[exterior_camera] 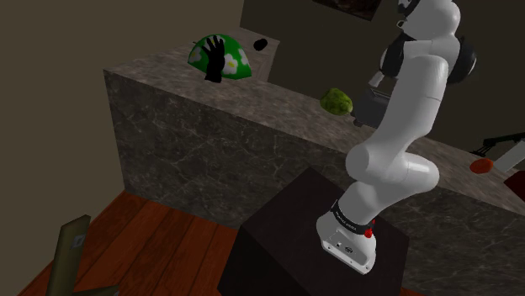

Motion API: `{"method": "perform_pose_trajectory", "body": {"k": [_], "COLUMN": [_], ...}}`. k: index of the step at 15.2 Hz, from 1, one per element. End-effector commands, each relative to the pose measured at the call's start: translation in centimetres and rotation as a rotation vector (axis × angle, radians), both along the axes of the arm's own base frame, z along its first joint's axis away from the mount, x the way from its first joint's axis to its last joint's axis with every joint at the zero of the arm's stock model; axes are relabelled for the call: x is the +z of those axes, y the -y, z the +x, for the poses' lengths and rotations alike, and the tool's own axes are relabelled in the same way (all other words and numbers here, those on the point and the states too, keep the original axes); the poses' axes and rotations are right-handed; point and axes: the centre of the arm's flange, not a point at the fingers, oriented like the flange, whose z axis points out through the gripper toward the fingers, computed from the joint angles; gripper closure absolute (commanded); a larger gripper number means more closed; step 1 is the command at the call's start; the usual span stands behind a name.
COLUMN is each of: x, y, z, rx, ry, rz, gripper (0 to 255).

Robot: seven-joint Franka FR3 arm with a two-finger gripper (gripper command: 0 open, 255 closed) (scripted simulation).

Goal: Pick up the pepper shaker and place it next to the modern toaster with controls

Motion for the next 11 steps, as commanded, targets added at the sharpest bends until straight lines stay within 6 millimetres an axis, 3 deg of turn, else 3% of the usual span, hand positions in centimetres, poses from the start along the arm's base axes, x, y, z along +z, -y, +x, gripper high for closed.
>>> {"method": "perform_pose_trajectory", "body": {"k": [1,2,11], "x": [0.1,0.1,-4.6], "y": [1.5,2.3,2.3], "z": [-2.3,-3.3,-3.3], "rx": [0.002,0.002,0.002], "ry": [0.0,0.0,0.0], "rz": [0.001,0.001,0.001], "gripper": [255,255,255]}}
